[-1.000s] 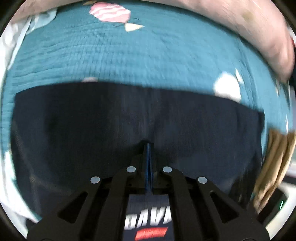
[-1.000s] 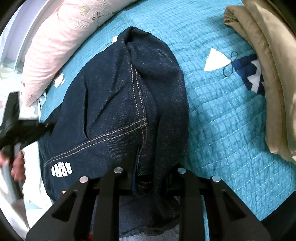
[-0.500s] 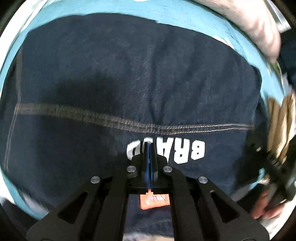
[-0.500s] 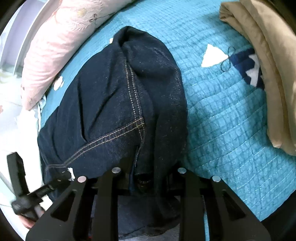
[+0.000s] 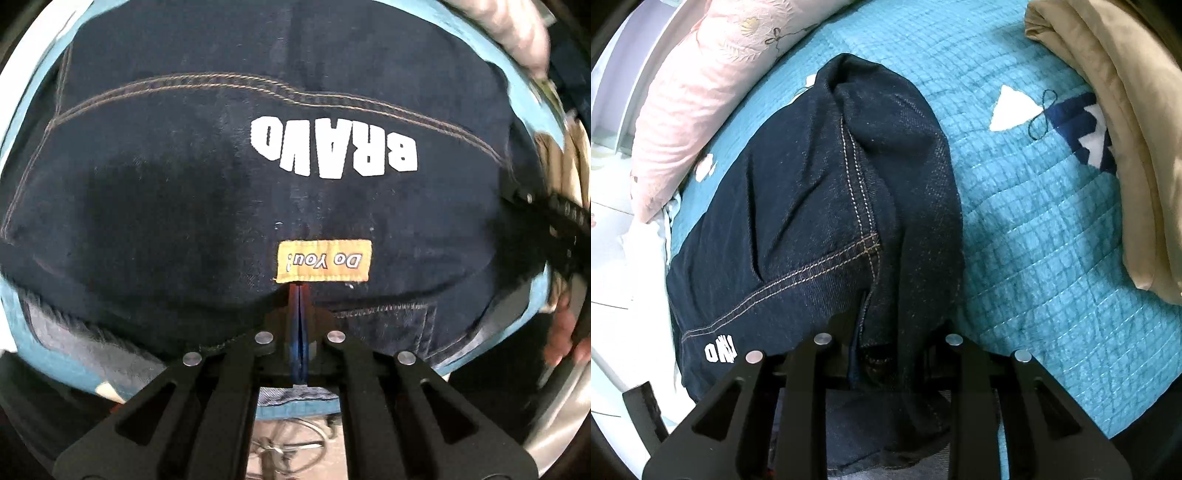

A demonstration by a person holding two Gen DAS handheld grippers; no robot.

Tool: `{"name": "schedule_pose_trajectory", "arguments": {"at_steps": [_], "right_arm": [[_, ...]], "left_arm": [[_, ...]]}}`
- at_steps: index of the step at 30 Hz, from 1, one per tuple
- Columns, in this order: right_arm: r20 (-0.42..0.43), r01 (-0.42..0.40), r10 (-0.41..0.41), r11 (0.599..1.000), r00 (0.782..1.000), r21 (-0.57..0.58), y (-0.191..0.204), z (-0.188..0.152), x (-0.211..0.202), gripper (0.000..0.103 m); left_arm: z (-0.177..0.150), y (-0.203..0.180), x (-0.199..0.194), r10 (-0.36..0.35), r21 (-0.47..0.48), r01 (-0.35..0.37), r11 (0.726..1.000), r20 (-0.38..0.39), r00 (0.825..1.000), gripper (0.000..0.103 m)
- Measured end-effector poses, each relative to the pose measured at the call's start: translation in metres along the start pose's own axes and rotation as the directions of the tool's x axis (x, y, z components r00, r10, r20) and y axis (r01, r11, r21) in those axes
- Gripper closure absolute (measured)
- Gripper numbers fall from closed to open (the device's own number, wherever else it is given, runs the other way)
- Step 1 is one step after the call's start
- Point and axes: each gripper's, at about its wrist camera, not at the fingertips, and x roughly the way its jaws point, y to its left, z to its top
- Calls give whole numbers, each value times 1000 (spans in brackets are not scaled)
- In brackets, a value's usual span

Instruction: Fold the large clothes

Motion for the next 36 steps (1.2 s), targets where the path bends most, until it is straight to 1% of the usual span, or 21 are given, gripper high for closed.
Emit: {"name": "schedule_pose_trajectory", "arguments": {"at_steps": [2, 3, 5, 7, 10, 13, 15, 17, 19, 20, 21, 22, 23, 25, 28, 30, 31, 32, 34, 35, 36], "right_arm": [[4, 11, -11, 1000, 1000, -18, 3, 0, 0, 82], [0, 11, -11, 1000, 1000, -17, 3, 0, 0, 82], [-7, 2, -2, 1000, 1000, -1, 2, 2, 2, 81], [-6, -10, 10, 1000, 1000, 10, 0, 1, 3, 81], [-2, -14, 14, 1000, 1000, -6, -1, 2, 2, 81], [-17, -35, 36, 999, 999, 25, -6, 5, 2, 81], [-18, -45, 45, 999, 999, 25, -7, 5, 2, 81], [-18, -50, 50, 998, 999, 25, -8, 5, 2, 81], [-19, -45, 45, 999, 999, 17, -6, 5, 2, 81], [-21, -46, 46, 999, 999, 15, -7, 5, 2, 81], [-23, -50, 51, 999, 998, 17, -8, 5, 2, 81], [-25, -55, 56, 998, 998, 21, -10, 5, 1, 81], [-27, -59, 60, 998, 998, 27, -11, 6, 2, 81], [-31, -59, 60, 998, 998, 25, -11, 7, 2, 81], [-28, -58, 59, 998, 998, 14, -10, 6, 1, 81], [-29, -69, 69, 997, 997, 23, -12, 7, 2, 81], [-31, -75, 76, 997, 997, 31, -13, 7, 2, 81], [-33, -79, 80, 996, 996, 34, -14, 7, 3, 81], [-35, -82, 83, 996, 996, 23, -13, 7, 3, 80], [-37, -85, 85, 996, 996, 18, -13, 8, 3, 80], [-41, -83, 84, 996, 996, 14, -13, 8, 3, 80]], "left_arm": [[-4, -5, -20, 19, 18, -19, 1000, -38, 999, 101], [-2, -10, -22, 5, 39, -3, 999, -45, 999, 101], [-10, -5, -5, 49, 68, -46, 997, -56, 997, 101], [-24, -5, 10, 59, 76, -58, 995, -14, 998, 101], [-26, -8, -1, 104, 49, -103, 994, -35, 994, 101], [-13, -15, -23, 68, 37, -68, 997, -5, 998, 100], [6, -16, -14, 81, 38, -81, 996, 9, 997, 100], [22, 1, 21, 31, -16, -32, 999, -57, 998, 100], [33, 4, 10, 11, -51, -18, 999, -125, 992, 101], [38, 4, -8, -8, -42, 5, 999, -58, 998, 101], [46, 7, -23, 10, -34, -9, 999, 23, 1000, 101], [52, 10, -30, 46, -34, -44, 998, 65, 997, 101], [56, 14, -23, 63, -39, -61, 997, 61, 996, 101], [76, 23, 15, 36, -30, -37, 999, -40, 999, 100], [91, 26, 8, 20, -33, -25, 999, -143, 990, 101], [95, 23, -18, 33, -4, -33, 999, -39, 999, 101], [100, 26, -28, 37, -14, -37, 999, 38, 999, 102], [109, 30, -24, 51, -18, -50, 999, 71, 996, 101], [132, 40, 13, 47, -46, -48, 998, -25, 999, 100], [152, 45, 15, 29, -101, -36, 994, -71, 997, 101], [157, 44, 10, 42, -103, -54, 993, -117, 992, 102]]}}
